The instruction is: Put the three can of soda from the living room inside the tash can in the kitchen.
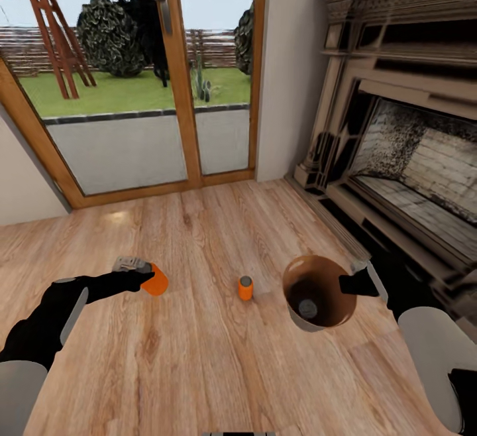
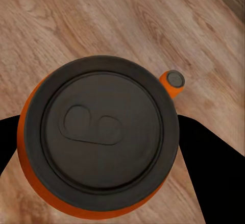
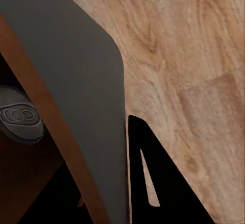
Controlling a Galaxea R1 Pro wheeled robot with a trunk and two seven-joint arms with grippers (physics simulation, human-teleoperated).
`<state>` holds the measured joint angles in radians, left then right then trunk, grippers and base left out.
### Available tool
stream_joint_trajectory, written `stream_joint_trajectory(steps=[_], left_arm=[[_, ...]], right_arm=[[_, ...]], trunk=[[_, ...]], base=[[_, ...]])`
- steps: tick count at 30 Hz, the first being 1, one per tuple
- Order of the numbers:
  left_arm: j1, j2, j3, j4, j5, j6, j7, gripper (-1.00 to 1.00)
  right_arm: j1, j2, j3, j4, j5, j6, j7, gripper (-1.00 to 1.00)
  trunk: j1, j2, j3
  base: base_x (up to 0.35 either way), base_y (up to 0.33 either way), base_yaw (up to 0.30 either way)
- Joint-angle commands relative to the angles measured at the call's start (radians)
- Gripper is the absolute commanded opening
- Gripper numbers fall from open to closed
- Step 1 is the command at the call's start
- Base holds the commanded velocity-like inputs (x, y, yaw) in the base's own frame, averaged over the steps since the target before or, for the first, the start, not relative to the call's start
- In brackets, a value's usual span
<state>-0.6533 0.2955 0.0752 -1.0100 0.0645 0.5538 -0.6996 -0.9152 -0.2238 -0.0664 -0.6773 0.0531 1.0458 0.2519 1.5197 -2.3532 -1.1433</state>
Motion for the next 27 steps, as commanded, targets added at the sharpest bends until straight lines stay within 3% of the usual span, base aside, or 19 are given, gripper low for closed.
stream_joint_trajectory(steps=[1, 9, 13, 15, 18, 20, 25, 27], left_arm=[[0.0, 0.0, 0.0, 0.001, -0.001, 0.0, -0.002, -1.0], [0.001, -0.002, -0.01, 0.006, -0.006, -0.001, -0.062, -1.0], [-0.009, -0.001, -0.012, -0.004, -0.007, 0.001, -0.153, -1.0], [-0.045, 0.0, -0.013, -0.005, -0.009, 0.035, -0.241, -1.0], [-0.116, 0.0, -0.014, -0.014, -0.008, 0.108, -0.38, -1.0], [-0.167, 0.001, -0.014, -0.053, -0.007, 0.159, -0.431, -1.0], [-0.344, -0.007, -0.015, -0.243, -0.005, 0.428, -0.593, -1.0], [-0.375, -0.012, -0.013, -0.305, -0.005, 0.481, -0.641, -1.0]], right_arm=[[-0.001, -0.002, -0.001, 0.012, -0.015, 0.001, 0.003, -1.0], [0.03, -0.005, 0.014, 0.049, -0.014, 0.001, 0.004, -1.0], [0.043, 0.002, 0.087, 0.067, -0.015, 0.001, 0.005, -1.0], [0.049, 0.006, 0.119, 0.074, -0.015, 0.001, 0.005, -1.0], [0.059, 0.01, 0.159, 0.094, -0.016, 0.001, 0.006, -1.0], [0.062, 0.014, 0.18, 0.106, -0.017, 0.001, 0.006, -1.0], [0.065, 0.037, 0.209, 0.118, -0.018, 0.001, 0.006, -1.0], [0.064, 0.053, 0.218, 0.118, -0.019, 0.001, 0.006, -1.0]], trunk=[[-0.004, 0.007, 0.003], [-0.035, 0.063, 0.028], [-0.05, 0.091, 0.041], [-0.058, 0.105, 0.047], [-0.069, 0.126, 0.057], [-0.077, 0.14, 0.063], [-0.092, 0.168, 0.075], [-0.092, 0.168, 0.075]], base=[[0.0, 0.0, 0.0], [0.0, 0.0, 0.0], [0.0, 0.0, 0.0], [0.0, 0.0, 0.0], [0.0, 0.0, 0.0], [0.0, 0.0, 0.0], [0.0, 0.0, 0.0], [0.0, 0.0, 0.0]])
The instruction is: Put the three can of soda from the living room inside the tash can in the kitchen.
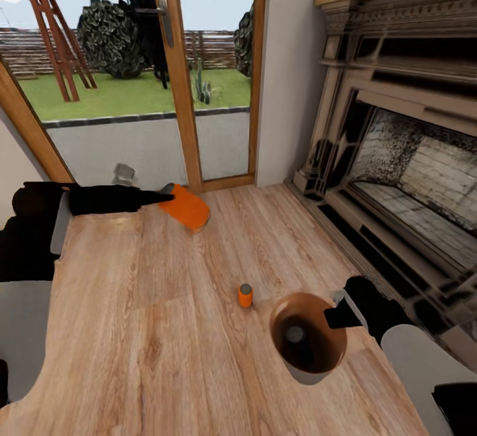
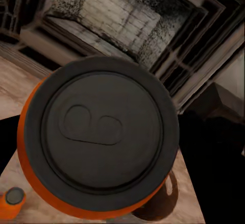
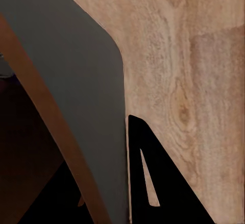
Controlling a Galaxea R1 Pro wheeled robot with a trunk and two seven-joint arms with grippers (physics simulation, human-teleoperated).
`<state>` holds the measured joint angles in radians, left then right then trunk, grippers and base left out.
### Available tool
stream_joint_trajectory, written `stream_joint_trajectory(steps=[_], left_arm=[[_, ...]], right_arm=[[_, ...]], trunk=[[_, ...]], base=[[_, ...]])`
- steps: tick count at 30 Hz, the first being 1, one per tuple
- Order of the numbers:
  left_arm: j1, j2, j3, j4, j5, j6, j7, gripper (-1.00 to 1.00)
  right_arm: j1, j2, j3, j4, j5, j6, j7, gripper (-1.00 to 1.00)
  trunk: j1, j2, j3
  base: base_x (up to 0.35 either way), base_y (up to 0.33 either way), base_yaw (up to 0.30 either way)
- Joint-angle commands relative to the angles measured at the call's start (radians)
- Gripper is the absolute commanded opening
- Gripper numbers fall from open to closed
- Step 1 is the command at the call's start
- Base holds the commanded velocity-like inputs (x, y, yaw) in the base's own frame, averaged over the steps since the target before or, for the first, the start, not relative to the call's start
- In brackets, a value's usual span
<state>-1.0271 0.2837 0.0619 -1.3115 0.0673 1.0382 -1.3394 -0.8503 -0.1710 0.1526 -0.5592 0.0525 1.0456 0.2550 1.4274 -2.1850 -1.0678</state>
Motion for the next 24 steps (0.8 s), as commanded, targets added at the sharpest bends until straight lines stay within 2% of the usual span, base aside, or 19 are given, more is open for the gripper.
stream_joint_trajectory(steps=[1, 2, 3, 4, 5, 7, 10, 12, 16, 17, 20, 22, 24], left_arm=[[-0.008, -0.001, -0.004, -0.02, -0.008, 0.009, -0.017, -1.0], [-0.012, -0.002, -0.024, -0.029, -0.008, 0.009, -0.028, -1.0], [-0.015, -0.002, -0.063, -0.033, -0.009, 0.009, -0.035, -1.0], [-0.016, -0.002, -0.086, -0.033, -0.01, 0.009, -0.037, -1.0], [-0.018, -0.003, -0.136, -0.03, -0.011, 0.009, -0.04, -1.0], [-0.019, -0.003, -0.188, -0.025, -0.012, 0.009, -0.043, -1.0], [-0.019, -0.003, -0.344, -0.017, -0.011, -0.001, -0.045, -1.0], [-0.019, -0.003, -0.398, -0.015, -0.011, -0.003, -0.046, -1.0], [-0.018, -0.003, -0.463, -0.016, -0.009, -0.013, -0.047, -1.0], [-0.016, -0.004, -0.492, -0.019, -0.004, -0.023, -0.049, -1.0], [-0.014, -0.01, -0.505, -0.021, -0.002, -0.027, -0.05, -1.0], [-0.012, -0.023, -0.513, -0.026, 0.0, -0.029, -0.056, -1.0], [-0.01, -0.035, -0.519, -0.035, 0.001, -0.03, -0.111, -1.0]], right_arm=[[-0.001, 0.009, 0.002, 0.0, -0.018, 0.002, 0.003, -1.0], [-0.001, 0.018, 0.004, 0.0, -0.018, 0.002, 0.003, -1.0], [-0.001, 0.024, 0.005, -0.001, -0.018, 0.002, 0.003, -1.0], [-0.001, 0.028, 0.006, -0.001, -0.018, 0.002, 0.003, -1.0], [-0.001, 0.038, 0.007, -0.001, -0.019, 0.002, 0.003, -1.0], [-0.001, 0.049, 0.011, 0.0, -0.019, 0.002, 0.003, -1.0], [-0.002, 0.086, 0.017, 0.001, -0.018, 0.002, 0.003, -1.0], [-0.002, 0.102, 0.019, 0.002, -0.018, 0.002, 0.003, -1.0], [-0.004, 0.123, 0.02, 0.005, -0.016, 0.002, 0.003, -1.0], [-0.005, 0.136, 0.02, 0.016, -0.016, 0.002, 0.003, -1.0], [-0.006, 0.149, 0.021, 0.023, -0.016, 0.002, 0.003, -1.0], [-0.007, 0.157, 0.021, 0.026, -0.016, 0.002, 0.003, -1.0], [-0.007, 0.167, 0.021, 0.027, -0.015, 0.002, 0.003, -1.0]], trunk=[[0.0, 0.0, 0.0], [0.0, 0.0, 0.0], [0.0, 0.0, 0.0], [0.0, 0.0, 0.0], [0.0, 0.0, 0.0], [0.0, 0.0, 0.0], [0.0, 0.0, 0.0], [0.0, 0.0, 0.0], [0.0, 0.0, 0.0], [0.0, 0.0, 0.0], [0.0, 0.0, 0.0], [0.0, 0.0, 0.0], [0.0, 0.0, 0.0]], base=[[0.0, 0.0, 0.0], [0.0, 0.0, 0.0], [0.0, 0.0, 0.0], [0.0, 0.0, 0.0], [0.0, 0.0, 0.0], [0.0, 0.0, 0.0], [0.0, 0.0, 0.0], [0.0, 0.0, 0.0], [0.0, 0.0, 0.0], [0.0, 0.0, 0.0], [0.0, 0.0, 0.0], [0.0, 0.0, 0.0], [0.0, 0.0, 0.0]])
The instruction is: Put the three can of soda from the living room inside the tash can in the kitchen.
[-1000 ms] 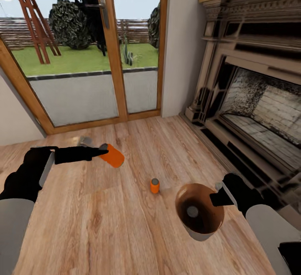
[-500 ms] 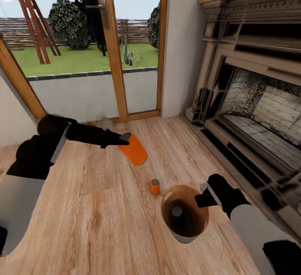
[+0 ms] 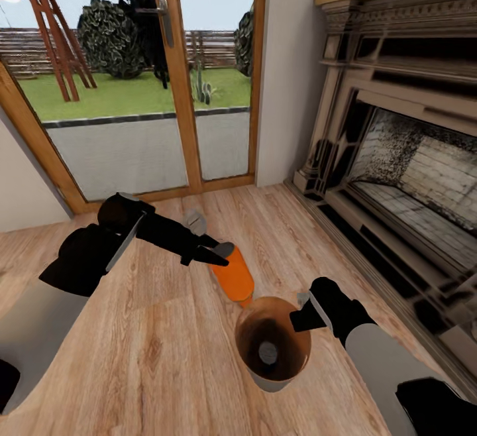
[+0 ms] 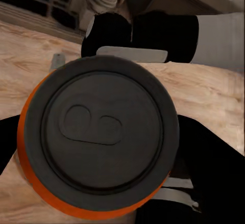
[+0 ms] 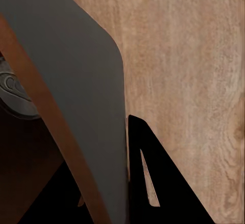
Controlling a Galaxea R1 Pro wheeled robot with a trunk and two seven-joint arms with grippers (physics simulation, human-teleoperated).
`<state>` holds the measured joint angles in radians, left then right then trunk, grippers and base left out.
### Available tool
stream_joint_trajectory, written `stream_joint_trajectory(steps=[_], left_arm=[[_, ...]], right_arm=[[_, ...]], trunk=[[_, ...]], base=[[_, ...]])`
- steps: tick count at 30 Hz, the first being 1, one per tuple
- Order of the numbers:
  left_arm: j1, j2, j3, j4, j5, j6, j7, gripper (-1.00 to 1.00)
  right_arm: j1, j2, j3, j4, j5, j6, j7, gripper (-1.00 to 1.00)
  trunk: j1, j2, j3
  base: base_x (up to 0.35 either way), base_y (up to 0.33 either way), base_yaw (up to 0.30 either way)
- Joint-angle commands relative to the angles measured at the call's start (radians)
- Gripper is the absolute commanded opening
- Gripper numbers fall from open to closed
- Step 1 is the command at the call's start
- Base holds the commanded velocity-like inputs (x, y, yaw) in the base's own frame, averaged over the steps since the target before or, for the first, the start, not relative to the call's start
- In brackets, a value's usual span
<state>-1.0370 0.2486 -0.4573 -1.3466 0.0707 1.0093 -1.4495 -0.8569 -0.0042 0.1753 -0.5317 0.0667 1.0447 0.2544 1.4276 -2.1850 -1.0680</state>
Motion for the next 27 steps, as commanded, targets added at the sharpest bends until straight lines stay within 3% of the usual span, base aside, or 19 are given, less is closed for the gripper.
stream_joint_trajectory(steps=[1, 5, 9, 12, 15, 17, 22, 23, 24, 27], left_arm=[[0.001, -0.006, -0.002, -0.003, -0.003, -0.002, -0.026, -1.0], [0.001, -0.03, -0.006, -0.007, -0.007, -0.002, -0.061, -1.0], [0.002, -0.059, -0.101, -0.002, -0.024, -0.014, -0.046, -1.0], [0.003, -0.08, -0.142, 0.005, -0.048, -0.052, 0.016, -1.0], [0.009, -0.095, -0.156, 0.022, -0.056, -0.091, 0.069, -1.0], [0.018, -0.108, -0.172, 0.086, -0.059, -0.157, 0.11, -1.0], [0.021, -0.121, -0.181, 0.124, -0.061, -0.188, 0.127, -1.0], [0.021, -0.129, -0.193, 0.139, -0.061, -0.199, 0.139, -1.0], [0.021, -0.142, -0.229, 0.177, -0.061, -0.224, 0.173, -1.0], [0.022, -0.149, -0.261, 0.231, -0.06, -0.266, 0.201, -1.0]], right_arm=[[0.0, 0.004, -0.002, 0.0, -0.029, 0.003, 0.003, -1.0], [-0.001, 0.012, -0.002, 0.001, -0.028, 0.003, 0.002, -1.0], [-0.003, 0.031, -0.002, 0.001, -0.027, 0.003, 0.001, -1.0], [-0.003, 0.042, -0.002, 0.002, -0.027, 0.003, 0.001, -1.0], [-0.003, 0.045, -0.002, 0.002, -0.027, 0.003, 0.0, -1.0], [-0.004, 0.048, -0.003, 0.002, -0.027, 0.003, 0.0, -1.0], [-0.004, 0.05, -0.003, 0.002, -0.027, 0.003, 0.0, -1.0], [-0.004, 0.05, -0.003, 0.001, -0.027, 0.003, 0.0, -1.0], [-0.003, 0.051, -0.003, 0.001, -0.027, 0.003, 0.0, -1.0], [-0.003, 0.051, -0.003, 0.001, -0.027, 0.003, 0.0, -1.0]], trunk=[[0.0, 0.0, 0.0], [0.0, 0.0, 0.0], [0.0, 0.0, 0.0], [0.0, 0.0, 0.0], [0.0, 0.0, 0.0], [0.0, 0.0, 0.0], [0.0, 0.0, 0.0], [0.0, 0.0, 0.0], [0.0, 0.0, 0.0], [0.0, 0.0, 0.0]], base=[[0.0, 0.0, 0.0], [0.0, 0.0, 0.0], [0.0, 0.0, 0.0], [0.0, 0.0, 0.0], [0.0, 0.0, 0.0], [0.0, 0.0, 0.0], [0.0, 0.0, 0.0], [0.0, 0.0, 0.0], [0.0, 0.0, 0.0], [0.0, 0.0, 0.0]])
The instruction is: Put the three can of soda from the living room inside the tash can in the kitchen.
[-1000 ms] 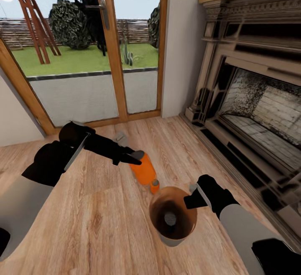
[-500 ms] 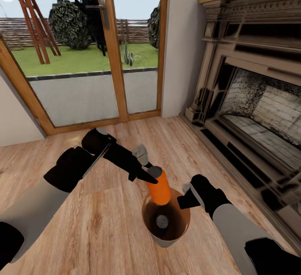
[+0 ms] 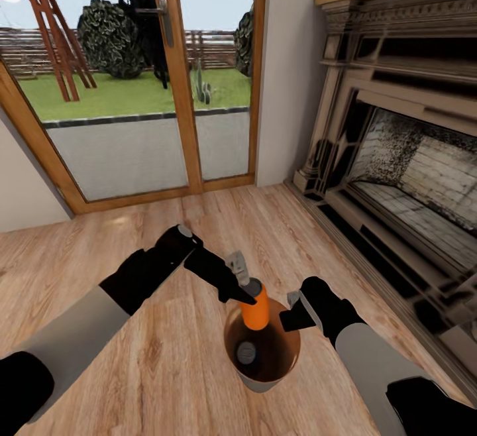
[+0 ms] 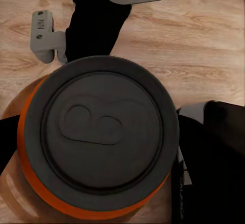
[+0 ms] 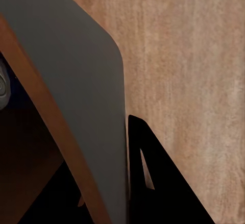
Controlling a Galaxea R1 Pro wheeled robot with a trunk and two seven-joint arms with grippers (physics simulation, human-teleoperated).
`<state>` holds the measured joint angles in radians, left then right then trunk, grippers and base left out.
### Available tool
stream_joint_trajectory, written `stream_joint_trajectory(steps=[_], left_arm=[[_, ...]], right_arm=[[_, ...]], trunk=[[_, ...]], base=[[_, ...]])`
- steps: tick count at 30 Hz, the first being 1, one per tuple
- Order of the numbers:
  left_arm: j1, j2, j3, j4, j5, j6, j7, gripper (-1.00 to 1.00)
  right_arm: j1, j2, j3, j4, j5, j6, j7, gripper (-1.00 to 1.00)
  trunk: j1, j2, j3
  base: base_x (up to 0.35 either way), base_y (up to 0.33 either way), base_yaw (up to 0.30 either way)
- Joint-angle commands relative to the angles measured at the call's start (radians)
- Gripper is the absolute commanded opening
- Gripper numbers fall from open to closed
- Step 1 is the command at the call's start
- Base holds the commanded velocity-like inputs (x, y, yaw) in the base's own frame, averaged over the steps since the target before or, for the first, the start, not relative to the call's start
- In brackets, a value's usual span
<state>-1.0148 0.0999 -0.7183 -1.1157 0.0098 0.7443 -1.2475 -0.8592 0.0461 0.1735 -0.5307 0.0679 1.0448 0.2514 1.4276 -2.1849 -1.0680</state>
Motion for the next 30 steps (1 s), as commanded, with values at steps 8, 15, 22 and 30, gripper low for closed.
stream_joint_trajectory(steps=[8, 15, 22, 30], left_arm=[[0.027, -0.004, -0.017, 0.046, 0.0, -0.04, 0.017, -1.0], [0.039, -0.008, -0.021, 0.056, 0.002, -0.046, 0.03, -1.0], [0.042, -0.06, -0.056, 0.064, 0.0, -0.047, 0.051, -1.0], [0.042, -0.078, -0.093, 0.066, -0.002, -0.046, 0.061, -1.0]], right_arm=[[0.0, 0.001, -0.002, 0.0, -0.028, 0.002, 0.003, -1.0], [0.0, 0.006, -0.002, 0.0, -0.028, 0.002, 0.003, -1.0], [-0.001, 0.014, -0.001, 0.0, -0.028, 0.002, 0.003, -1.0], [0.0, 0.015, -0.001, 0.0, -0.028, 0.002, 0.003, -1.0]], trunk=[[0.0, 0.0, 0.0], [0.0, 0.0, 0.0], [0.0, 0.0, 0.0], [0.0, 0.0, 0.0]], base=[[0.0, 0.0, 0.0], [0.0, 0.0, 0.0], [0.0, 0.0, 0.0], [0.0, 0.0, 0.0]])
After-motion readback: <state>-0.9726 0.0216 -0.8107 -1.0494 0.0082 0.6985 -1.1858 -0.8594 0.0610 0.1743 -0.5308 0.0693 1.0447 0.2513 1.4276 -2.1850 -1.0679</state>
